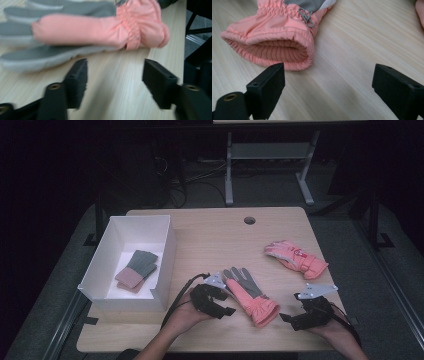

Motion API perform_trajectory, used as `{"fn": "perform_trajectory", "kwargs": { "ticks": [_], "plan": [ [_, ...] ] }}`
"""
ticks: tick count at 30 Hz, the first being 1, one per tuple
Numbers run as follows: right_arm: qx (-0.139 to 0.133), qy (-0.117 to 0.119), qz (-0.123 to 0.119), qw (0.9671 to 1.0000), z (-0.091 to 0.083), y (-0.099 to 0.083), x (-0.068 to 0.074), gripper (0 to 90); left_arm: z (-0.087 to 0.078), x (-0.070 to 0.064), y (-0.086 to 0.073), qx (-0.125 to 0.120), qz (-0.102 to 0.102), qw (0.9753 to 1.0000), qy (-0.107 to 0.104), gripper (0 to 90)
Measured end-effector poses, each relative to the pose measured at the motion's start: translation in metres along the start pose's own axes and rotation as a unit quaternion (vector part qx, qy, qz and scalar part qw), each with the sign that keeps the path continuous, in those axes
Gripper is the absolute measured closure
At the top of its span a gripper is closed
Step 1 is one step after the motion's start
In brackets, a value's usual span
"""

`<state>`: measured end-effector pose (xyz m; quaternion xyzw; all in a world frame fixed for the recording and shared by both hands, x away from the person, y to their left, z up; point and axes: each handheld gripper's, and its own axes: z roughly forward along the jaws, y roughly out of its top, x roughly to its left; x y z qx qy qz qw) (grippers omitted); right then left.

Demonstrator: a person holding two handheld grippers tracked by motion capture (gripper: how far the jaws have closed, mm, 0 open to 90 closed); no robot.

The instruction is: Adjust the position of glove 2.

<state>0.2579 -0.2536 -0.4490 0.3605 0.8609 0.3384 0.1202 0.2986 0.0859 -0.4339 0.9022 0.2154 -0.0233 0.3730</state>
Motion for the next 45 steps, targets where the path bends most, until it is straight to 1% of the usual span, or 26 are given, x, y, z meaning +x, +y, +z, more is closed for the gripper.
{"fn": "perform_trajectory", "kwargs": {
  "ticks": [3, 5, 8, 10, 11, 12, 14, 15, 18, 19, 20, 22, 24, 26, 27, 28, 29, 30, 34, 35, 36, 38, 39, 40, 41, 45],
  "plan": [
    [0.013, 0.006, 0.0, 0.9999, 0.001, 0.007, -0.003, 11.2, -0.004, 0.002, -0.009, 0.008, 0.003, 0.9998, 0.016, 23.8],
    [0.01, 0.009, 0.006, 0.9999, 0.001, 0.012, -0.005, 11.3, -0.007, 0.004, -0.016, 0.003, -0.004, 0.9997, 0.022, 18.9],
    [0.006, 0.019, -0.001, 0.9998, 0.001, 0.018, -0.009, 13.9, -0.013, 0.006, -0.025, 0.0, -0.006, 0.9993, 0.037, 13.9],
    [0.006, 0.015, -0.006, 0.9998, 0.001, 0.024, -0.013, 14.6, -0.016, 0.007, -0.031, -0.004, -0.013, 0.9989, 0.044, 13.6],
    [0.005, 0.019, -0.004, 0.9998, 0.0, 0.026, -0.015, 17.1, -0.016, 0.007, -0.031, -0.004, -0.013, 0.9989, 0.044, 13.6],
    [0.003, 0.026, -0.008, 0.9996, -0.001, 0.029, -0.018, 18.8, -0.016, 0.009, -0.037, -0.01, -0.02, 0.9985, 0.05, 13.6],
    [-0.002, 0.029, -0.007, 0.9996, -0.004, 0.035, -0.026, 20.0, -0.015, 0.012, -0.038, 0.002, -0.012, 0.9982, 0.058, 13.6],
    [-0.003, 0.029, -0.006, 0.9996, -0.005, 0.039, -0.031, 20.2, -0.014, 0.013, -0.038, -0.005, -0.017, 0.9981, 0.06, 13.6],
    [-0.008, 0.025, -0.005, 0.9996, -0.007, 0.051, -0.046, 22.5, -0.016, 0.014, -0.037, -0.005, -0.008, 0.9982, 0.06, 13.7],
    [-0.008, 0.025, -0.005, 0.9996, -0.007, 0.051, -0.046, 22.5, -0.016, 0.014, -0.037, -0.005, -0.008, 0.9982, 0.06, 13.7],
    [-0.009, 0.024, -0.004, 0.9997, -0.008, 0.057, -0.054, 26.0, -0.015, 0.015, -0.037, -0.007, -0.006, 0.9983, 0.057, 13.7],
    [-0.01, 0.02, -0.003, 0.9997, -0.008, 0.062, -0.062, 29.7, -0.015, 0.015, -0.037, -0.007, -0.002, 0.9984, 0.056, 13.7],
    [-0.008, 0.009, -0.001, 0.9999, -0.006, 0.066, -0.069, 33.2, -0.013, 0.015, -0.037, -0.006, -0.007, 0.9985, 0.054, 13.7],
    [-0.008, -0.001, 0.004, 1.0, -0.005, 0.069, -0.076, 41.0, -0.013, 0.014, -0.037, -0.009, -0.01, 0.9985, 0.053, 13.9],
    [-0.008, -0.001, 0.004, 1.0, -0.005, 0.069, -0.076, 41.0, -0.013, 0.014, -0.037, -0.009, -0.01, 0.9985, 0.053, 14.0],
    [-0.009, -0.011, 0.008, 0.9999, -0.004, 0.07, -0.08, 45.4, -0.013, 0.015, -0.037, -0.008, -0.01, 0.9986, 0.052, 14.0],
    [-0.012, -0.019, 0.012, 0.9997, -0.004, 0.072, -0.084, 53.7, -0.012, 0.015, -0.037, -0.009, -0.011, 0.9985, 0.052, 14.1],
    [-0.02, -0.035, 0.024, 0.9989, -0.003, 0.074, -0.094, 66.0, -0.012, 0.015, -0.037, -0.007, -0.011, 0.9985, 0.053, 14.2],
    [-0.025, -0.062, 0.039, 0.997, 0.001, 0.081, -0.116, 84.9, -0.013, 0.016, -0.037, -0.006, -0.011, 0.9986, 0.052, 14.3],
    [-0.025, -0.062, 0.039, 0.997, 0.001, 0.081, -0.116, 84.9, -0.013, 0.016, -0.037, -0.006, -0.011, 0.9986, 0.052, 14.3],
    [-0.021, -0.077, 0.041, 0.996, 0.005, 0.083, -0.127, 89.9, -0.013, 0.016, -0.037, -0.008, -0.014, 0.9985, 0.052, 14.3],
    [-0.015, -0.083, 0.042, 0.9955, 0.006, 0.084, -0.132, 90.0, -0.013, 0.016, -0.037, -0.008, -0.015, 0.9986, 0.05, 14.4],
    [-0.01, -0.09, 0.044, 0.9949, 0.009, 0.086, -0.141, 90.0, -0.013, 0.016, -0.037, -0.008, -0.015, 0.9986, 0.051, 14.4],
    [-0.006, -0.098, 0.041, 0.9943, 0.01, 0.086, -0.144, 90.0, -0.014, 0.016, -0.037, -0.007, -0.016, 0.9986, 0.049, 14.4],
    [-0.006, -0.098, 0.041, 0.9943, 0.01, 0.086, -0.144, 90.0, -0.014, 0.016, -0.037, -0.007, -0.016, 0.9986, 0.049, 14.4],
    [0.009, -0.108, 0.042, 0.9933, 0.013, 0.086, -0.157, 90.0, -0.013, 0.016, -0.037, -0.005, -0.015, 0.9988, 0.047, 14.5]
  ]
}}
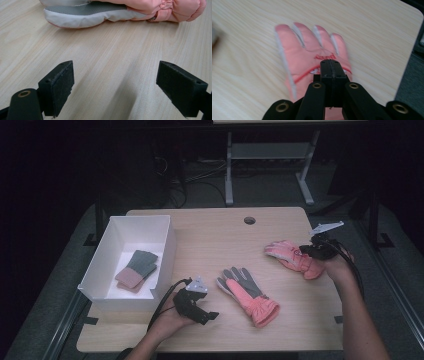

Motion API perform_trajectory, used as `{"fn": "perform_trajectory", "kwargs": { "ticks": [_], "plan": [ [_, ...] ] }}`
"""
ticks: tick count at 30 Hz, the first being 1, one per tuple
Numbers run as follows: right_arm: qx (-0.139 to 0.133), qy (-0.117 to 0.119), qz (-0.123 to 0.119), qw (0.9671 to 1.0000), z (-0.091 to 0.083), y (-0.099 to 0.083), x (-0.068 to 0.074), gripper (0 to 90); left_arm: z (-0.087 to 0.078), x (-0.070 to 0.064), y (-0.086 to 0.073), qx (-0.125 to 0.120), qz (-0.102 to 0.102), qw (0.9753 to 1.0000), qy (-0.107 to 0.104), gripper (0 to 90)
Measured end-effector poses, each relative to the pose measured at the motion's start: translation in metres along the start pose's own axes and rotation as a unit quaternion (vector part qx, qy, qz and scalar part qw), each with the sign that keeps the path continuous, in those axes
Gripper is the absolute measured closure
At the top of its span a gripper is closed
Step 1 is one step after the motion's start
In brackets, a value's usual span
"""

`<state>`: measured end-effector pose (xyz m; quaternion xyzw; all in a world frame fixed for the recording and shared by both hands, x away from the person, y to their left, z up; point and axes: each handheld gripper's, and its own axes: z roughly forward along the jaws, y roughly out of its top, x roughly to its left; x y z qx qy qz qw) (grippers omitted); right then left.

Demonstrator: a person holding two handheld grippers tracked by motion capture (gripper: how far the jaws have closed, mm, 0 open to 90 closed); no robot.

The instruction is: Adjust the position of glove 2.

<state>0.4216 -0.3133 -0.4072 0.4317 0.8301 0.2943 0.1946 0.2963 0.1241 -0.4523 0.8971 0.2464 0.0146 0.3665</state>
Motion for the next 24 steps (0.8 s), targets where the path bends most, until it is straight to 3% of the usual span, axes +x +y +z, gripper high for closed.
{"fn": "perform_trajectory", "kwargs": {
  "ticks": [5, 12, 24],
  "plan": [
    [0.034, 0.006, 0.008, 0.9994, 0.017, -0.01, -0.006, 90.0, 0.001, -0.002, 0.001, 0.003, 0.005, 1.0, -0.001, 14.5],
    [0.028, 0.038, 0.02, 0.9987, 0.021, -0.02, -0.003, 90.0, 0.002, -0.002, 0.001, 0.006, 0.005, 1.0, -0.006, 14.5],
    [0.029, 0.101, -0.024, 0.9942, 0.018, -0.014, 0.037, 90.0, 0.003, -0.003, 0.001, 0.007, 0.008, 0.9999, -0.007, 14.5]
  ]
}}
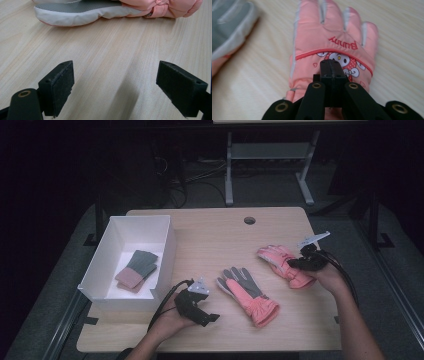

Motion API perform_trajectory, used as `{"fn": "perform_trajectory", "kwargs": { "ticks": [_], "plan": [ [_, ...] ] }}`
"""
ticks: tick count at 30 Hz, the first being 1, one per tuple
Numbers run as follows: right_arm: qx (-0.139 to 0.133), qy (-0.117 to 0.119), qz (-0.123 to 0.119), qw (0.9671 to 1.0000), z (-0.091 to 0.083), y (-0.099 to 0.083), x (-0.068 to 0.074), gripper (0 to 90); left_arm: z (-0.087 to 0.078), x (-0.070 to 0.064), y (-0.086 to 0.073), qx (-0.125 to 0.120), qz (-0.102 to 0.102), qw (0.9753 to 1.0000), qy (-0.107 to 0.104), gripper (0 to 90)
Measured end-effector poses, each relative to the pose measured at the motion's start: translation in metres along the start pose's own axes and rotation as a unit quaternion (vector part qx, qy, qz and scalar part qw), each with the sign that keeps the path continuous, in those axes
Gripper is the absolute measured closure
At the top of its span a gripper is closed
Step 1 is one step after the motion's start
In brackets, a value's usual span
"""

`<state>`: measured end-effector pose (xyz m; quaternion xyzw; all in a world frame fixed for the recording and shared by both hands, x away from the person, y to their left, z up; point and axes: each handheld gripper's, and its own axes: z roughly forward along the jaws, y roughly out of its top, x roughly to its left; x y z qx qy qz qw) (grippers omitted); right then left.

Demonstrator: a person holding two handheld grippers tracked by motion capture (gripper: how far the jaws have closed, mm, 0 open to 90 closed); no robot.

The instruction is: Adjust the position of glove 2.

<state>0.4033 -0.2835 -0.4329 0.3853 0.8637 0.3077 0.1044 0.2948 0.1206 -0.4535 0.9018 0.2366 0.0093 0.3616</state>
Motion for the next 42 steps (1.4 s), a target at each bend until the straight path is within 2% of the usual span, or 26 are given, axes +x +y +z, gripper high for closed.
{"fn": "perform_trajectory", "kwargs": {
  "ticks": [1, 4, 5, 8, 10, 13, 17, 18, 20, 22, 25, 26, 27, 29, 30, 31, 33, 39, 42],
  "plan": [
    [0.002, 0.007, -0.008, 0.9999, 0.002, 0.002, 0.007, 90.0, 0.0, 0.0, 0.0, 0.001, 0.001, 1.0, 0.0, 14.5],
    [0.003, 0.013, -0.014, 0.9998, 0.003, 0.003, 0.013, 90.0, 0.0, -0.001, 0.0, 0.002, 0.003, 1.0, 0.0, 14.5],
    [0.002, 0.007, -0.008, 0.9999, 0.001, 0.005, 0.015, 85.3, 0.0, -0.001, 0.0, 0.002, 0.004, 1.0, 0.0, 14.5],
    [-0.012, 0.004, 0.035, 0.9993, -0.01, 0.007, 0.012, 72.7, 0.0, -0.001, 0.0, 0.002, 0.004, 1.0, 0.0, 14.5],
    [-0.015, 0.02, 0.065, 0.9976, -0.015, 0.007, 0.009, 62.5, 0.0, 0.0, 0.0, -0.001, 0.001, 1.0, -0.001, 14.5],
    [-0.005, 0.016, 0.071, 0.9974, -0.012, 0.004, 0.009, 47.9, 0.0, 0.001, 0.0, 0.0, 0.0, 1.0, 0.0, 14.5],
    [0.007, 0.003, 0.075, 0.9971, -0.003, 0.005, 0.008, 41.2, 0.001, 0.001, 0.0, 0.003, 0.0, 1.0, 0.001, 14.5],
    [0.022, -0.003, 0.075, 0.997, 0.006, 0.005, 0.008, 39.8, 0.001, 0.002, 0.0, 0.005, -0.001, 1.0, -0.001, 14.5],
    [0.039, -0.009, 0.074, 0.9965, 0.015, 0.003, 0.008, 40.4, 0.002, 0.002, 0.0, 0.005, -0.002, 1.0, 0.0, 14.5],
    [0.044, -0.013, 0.075, 0.9962, 0.02, 0.003, 0.01, 41.6, 0.003, 0.002, 0.0, 0.005, -0.003, 1.0, -0.001, 14.5],
    [0.049, -0.018, 0.08, 0.9954, 0.022, 0.004, 0.012, 50.1, 0.003, 0.003, 0.0, 0.006, -0.004, 1.0, -0.002, 14.5],
    [0.049, -0.018, 0.08, 0.9954, 0.022, 0.004, 0.012, 50.1, 0.003, 0.003, 0.0, 0.006, -0.005, 1.0, -0.003, 14.5],
    [0.053, -0.022, 0.081, 0.9951, 0.021, 0.005, 0.014, 58.6, 0.004, 0.002, -0.001, 0.008, -0.004, 1.0, -0.001, 14.5],
    [0.052, -0.024, 0.086, 0.9947, 0.021, 0.005, 0.015, 65.4, 0.003, 0.002, -0.001, 0.014, 0.0, 0.9999, 0.001, 14.5],
    [0.052, -0.024, 0.086, 0.9947, 0.021, 0.005, 0.015, 65.4, 0.003, 0.002, -0.001, 0.014, 0.0, 0.9999, 0.001, 14.5],
    [0.05, -0.033, 0.081, 0.9948, 0.021, 0.005, 0.019, 71.8, 0.004, 0.002, -0.001, 0.01, -0.003, 0.9999, 0.0, 14.5],
    [0.05, -0.039, 0.076, 0.9951, 0.02, 0.005, 0.021, 78.3, 0.004, 0.002, -0.001, 0.01, -0.004, 0.9999, 0.002, 14.5],
    [0.022, -0.013, 0.088, 0.9958, 0.014, 0.0, 0.014, 83.7, 0.004, 0.003, -0.001, 0.018, 0.007, 0.9998, 0.006, 14.7],
    [0.013, -0.005, 0.08, 0.9967, 0.01, 0.0, 0.012, 85.1, 0.004, 0.003, -0.001, 0.017, 0.006, 0.9998, 0.008, 14.7]
  ]
}}
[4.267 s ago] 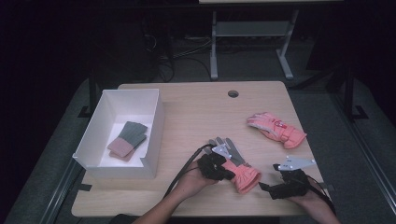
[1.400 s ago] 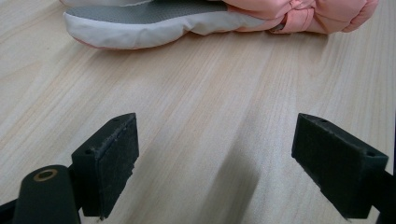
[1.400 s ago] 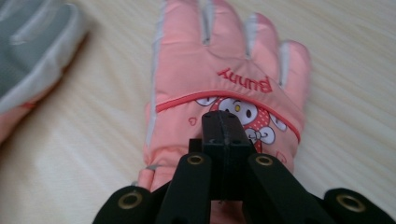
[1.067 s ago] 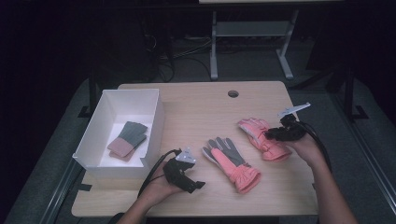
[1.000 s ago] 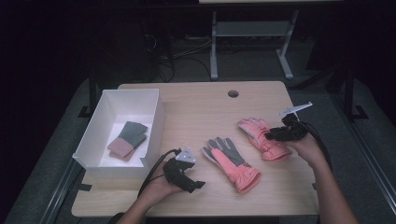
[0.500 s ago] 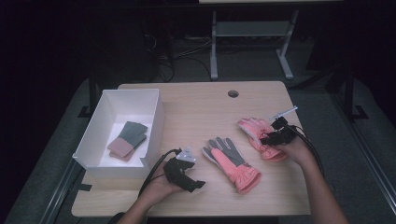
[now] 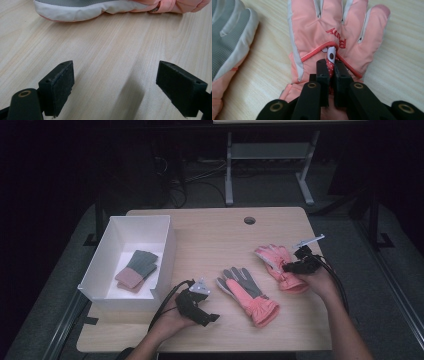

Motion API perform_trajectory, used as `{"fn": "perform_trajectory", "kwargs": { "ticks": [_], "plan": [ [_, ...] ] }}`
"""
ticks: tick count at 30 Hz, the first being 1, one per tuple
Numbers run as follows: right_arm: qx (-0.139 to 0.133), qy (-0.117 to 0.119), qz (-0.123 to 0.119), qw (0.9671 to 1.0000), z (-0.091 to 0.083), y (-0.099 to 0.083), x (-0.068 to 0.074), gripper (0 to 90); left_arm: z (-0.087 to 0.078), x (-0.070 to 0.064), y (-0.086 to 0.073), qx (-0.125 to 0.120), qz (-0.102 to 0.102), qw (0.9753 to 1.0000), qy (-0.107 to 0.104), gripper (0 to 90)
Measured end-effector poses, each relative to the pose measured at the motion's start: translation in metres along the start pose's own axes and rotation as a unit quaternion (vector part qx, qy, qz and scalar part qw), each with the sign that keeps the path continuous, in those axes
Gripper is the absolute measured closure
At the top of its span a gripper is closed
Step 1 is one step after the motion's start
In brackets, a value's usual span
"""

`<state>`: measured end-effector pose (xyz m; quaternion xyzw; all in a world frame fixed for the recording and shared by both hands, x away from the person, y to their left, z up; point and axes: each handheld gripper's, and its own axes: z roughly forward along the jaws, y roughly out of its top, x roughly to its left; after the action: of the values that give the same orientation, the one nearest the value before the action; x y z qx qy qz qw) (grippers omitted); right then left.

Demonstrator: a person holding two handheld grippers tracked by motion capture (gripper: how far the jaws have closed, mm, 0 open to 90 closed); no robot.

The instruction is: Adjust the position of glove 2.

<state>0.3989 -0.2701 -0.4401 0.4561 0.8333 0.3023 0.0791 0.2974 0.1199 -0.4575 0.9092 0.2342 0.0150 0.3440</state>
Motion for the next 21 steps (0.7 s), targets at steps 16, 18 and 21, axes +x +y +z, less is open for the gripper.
{"fn": "perform_trajectory", "kwargs": {
  "ticks": [16, 18, 21],
  "plan": [
    [-0.038, 0.035, 0.017, 0.9985, -0.04, 0.006, 0.011, 86.0, -0.002, 0.0, 0.0, -0.011, -0.009, 0.9999, 0.001, 15.0],
    [-0.04, 0.04, 0.017, 0.9983, -0.043, 0.006, 0.013, 85.9, -0.002, 0.0, 0.0, -0.011, -0.008, 0.9999, 0.002, 15.0],
    [-0.045, 0.052, 0.013, 0.9975, -0.052, 0.007, 0.022, 85.9, -0.002, 0.0, 0.0, -0.011, -0.009, 0.9999, 0.001, 15.0]
  ]
}}
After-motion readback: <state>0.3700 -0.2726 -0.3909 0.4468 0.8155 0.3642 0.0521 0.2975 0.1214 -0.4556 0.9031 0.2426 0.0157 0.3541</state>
